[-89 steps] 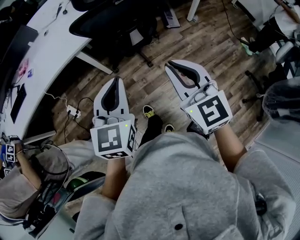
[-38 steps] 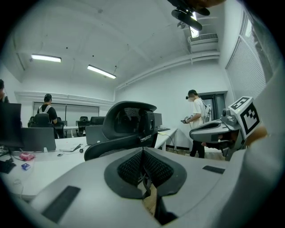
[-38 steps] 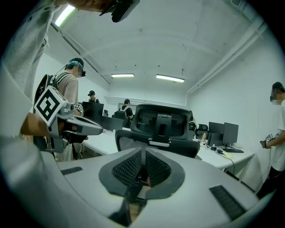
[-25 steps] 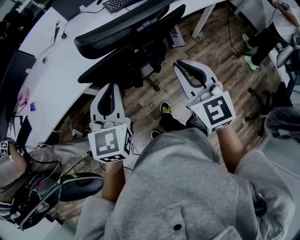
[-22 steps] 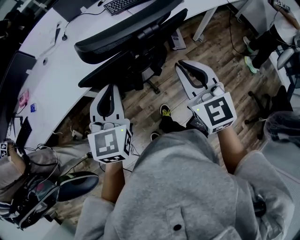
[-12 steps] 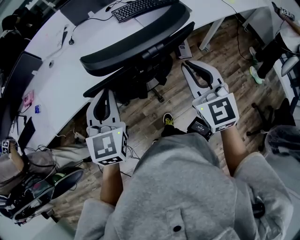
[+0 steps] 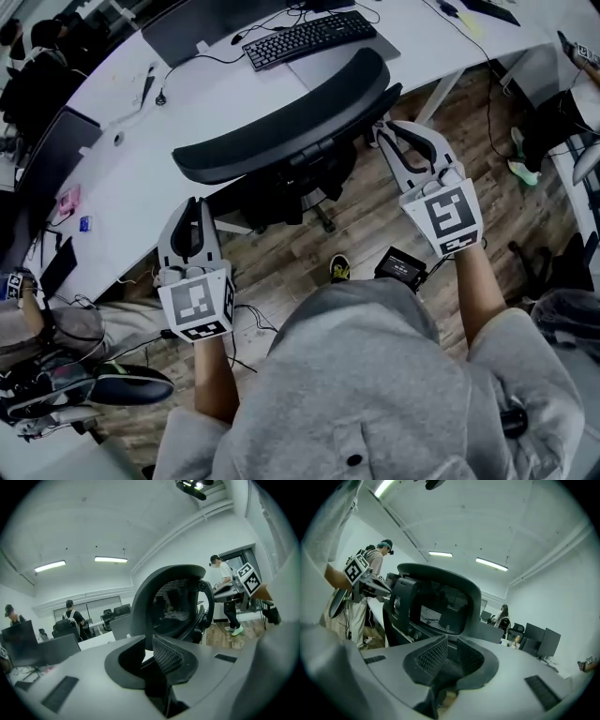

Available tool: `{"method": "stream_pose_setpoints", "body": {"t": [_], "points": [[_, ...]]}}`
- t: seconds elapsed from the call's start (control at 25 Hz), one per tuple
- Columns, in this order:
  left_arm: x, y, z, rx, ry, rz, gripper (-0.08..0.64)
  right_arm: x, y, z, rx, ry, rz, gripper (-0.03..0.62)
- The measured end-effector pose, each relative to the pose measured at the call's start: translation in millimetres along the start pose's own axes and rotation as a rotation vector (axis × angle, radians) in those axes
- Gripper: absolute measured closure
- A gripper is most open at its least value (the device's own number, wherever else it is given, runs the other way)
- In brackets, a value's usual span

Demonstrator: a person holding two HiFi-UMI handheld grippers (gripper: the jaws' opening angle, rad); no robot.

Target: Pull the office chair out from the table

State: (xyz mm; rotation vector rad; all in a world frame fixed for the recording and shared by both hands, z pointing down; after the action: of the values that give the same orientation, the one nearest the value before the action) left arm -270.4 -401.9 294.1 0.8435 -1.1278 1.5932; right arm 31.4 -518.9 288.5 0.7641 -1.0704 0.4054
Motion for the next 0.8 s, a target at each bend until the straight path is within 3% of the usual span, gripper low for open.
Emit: {"method": "stream_pose_setpoints", "body": {"t": [0.12,0.2,0.32,0.56,0.8], "points": [[3.2,0.3,4.1,0.011,0.034,0.100,0.412,12.9,-6.8,14.1,-0.046,0.074,-0.139,0.468],[10.5,-3.5,10.2,0.028,0.086,0.170,0.338,24.7,-10.4,25.3,-0.066,0.152,-0.308,0.401],[24.3,-15.0,18.4,0.050,0.169,0.252,0.268,37.6,-17.8,40.7,-0.060,0.221,-0.521,0.368],[40.3,-17.0,40.2,0.015,0.261,0.421,0.255,48.0,-26.0,66.6,-0.115,0.270,-0.668,0.359],[47.4,-9.0,52.1,-0.003,0.329,0.492,0.255,59.2,-25.4,90.0,-0.167,0.309,-0.791,0.353]]}}
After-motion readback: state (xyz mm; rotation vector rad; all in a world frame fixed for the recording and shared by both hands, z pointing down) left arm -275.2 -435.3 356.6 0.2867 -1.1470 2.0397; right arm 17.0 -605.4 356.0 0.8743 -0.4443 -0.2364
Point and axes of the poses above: the fingertips, and each gripper's own axes: z forward along the fingers, y to its left, x out of its underside, the point moved 5 cm from there along -z, backward along the fingers, and after that the axes turned 3 degrees about y, right-handed, at the moved point
